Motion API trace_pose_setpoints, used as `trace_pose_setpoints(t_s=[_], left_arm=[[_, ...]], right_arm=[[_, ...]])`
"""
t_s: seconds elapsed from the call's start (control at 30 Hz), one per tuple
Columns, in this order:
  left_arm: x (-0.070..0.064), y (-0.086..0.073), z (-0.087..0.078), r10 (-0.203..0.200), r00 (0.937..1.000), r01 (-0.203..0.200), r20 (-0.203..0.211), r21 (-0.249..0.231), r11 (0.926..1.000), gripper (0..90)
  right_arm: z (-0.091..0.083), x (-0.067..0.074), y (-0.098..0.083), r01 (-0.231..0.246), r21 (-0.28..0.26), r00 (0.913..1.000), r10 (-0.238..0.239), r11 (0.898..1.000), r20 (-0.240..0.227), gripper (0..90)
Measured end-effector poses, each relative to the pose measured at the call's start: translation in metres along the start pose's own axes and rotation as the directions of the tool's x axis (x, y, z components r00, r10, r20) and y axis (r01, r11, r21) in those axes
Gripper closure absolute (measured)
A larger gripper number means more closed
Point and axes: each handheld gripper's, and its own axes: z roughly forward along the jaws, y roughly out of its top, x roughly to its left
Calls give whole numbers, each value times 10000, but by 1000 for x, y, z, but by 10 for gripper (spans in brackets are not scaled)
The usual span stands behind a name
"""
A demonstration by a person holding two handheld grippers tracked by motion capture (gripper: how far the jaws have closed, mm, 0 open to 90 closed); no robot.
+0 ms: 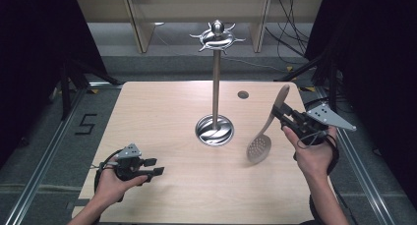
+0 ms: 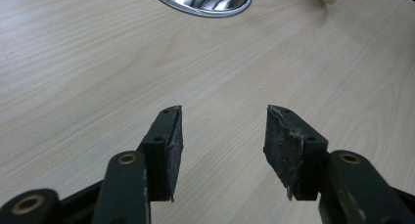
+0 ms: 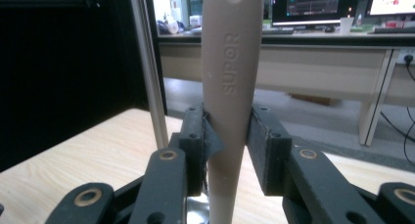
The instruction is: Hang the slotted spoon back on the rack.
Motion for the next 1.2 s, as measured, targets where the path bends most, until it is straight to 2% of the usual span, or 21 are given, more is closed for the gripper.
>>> trace_pose_setpoints(t_s=[0.2, 0.23, 0.27, 0.43, 0.47, 0.57, 0.67, 0.8, 1.0, 1.07, 1.17, 1.2], left_arm=[[0, 0, -1, -36, 10000, 36, 26, 26, 10000, 479], [0, 0, -1, -57, 10000, 57, -31, -18, 10000, 479], [0, 0, -2, -4, 10000, 4, -40, 19, 10000, 479], [0, 0, -2, -1, 9999, 1, -123, 19, 10000, 480], [0, 0, -2, 1, 9999, -1, -128, 21, 10000, 479], [0, 0, -1, -49, 10000, 49, -2, -48, 10000, 480], [-1, 0, -1, -45, 9999, 44, -127, -20, 10000, 480], [0, 0, -1, -29, 10000, 29, 35, 34, 10000, 479], [0, 0, -1, -34, 10000, 34, 1, -16, 10000, 480], [0, 0, -1, 3, 10000, -3, -4, -79, 10000, 479], [0, 0, -1, -44, 10000, 44, 16, -126, 9999, 480], [0, 0, -1, 8, 10000, -8, 1, -72, 10000, 479]], right_arm=[[5, 3, 13, 218, -241, 9997, -220, 9995, -77, 703], [6, 4, 15, 124, -322, 9998, -129, 9994, -167, 703], [7, 4, 16, 274, -448, 9995, -280, 9986, -120, 703], [8, 10, 23, 357, -485, 9992, -365, 9982, -164, 703], [8, 11, 23, 248, -429, 9994, -257, 9988, -220, 703], [8, 14, 26, 345, -404, 9988, -359, 9986, -333, 703], [9, 15, 29, 496, -548, 9981, -514, 9973, -329, 703], [12, 19, 32, 412, -591, 9984, -434, 9974, -368, 703], [17, 24, 36, 533, -657, 9977, -559, 9964, -374, 702], [19, 26, 37, 595, -623, 9968, -627, 9963, -500, 702], [21, 30, 39, 419, -499, 9979, -443, 9979, -477, 703], [22, 30, 40, 522, -497, 9972, -547, 9974, -504, 703]])
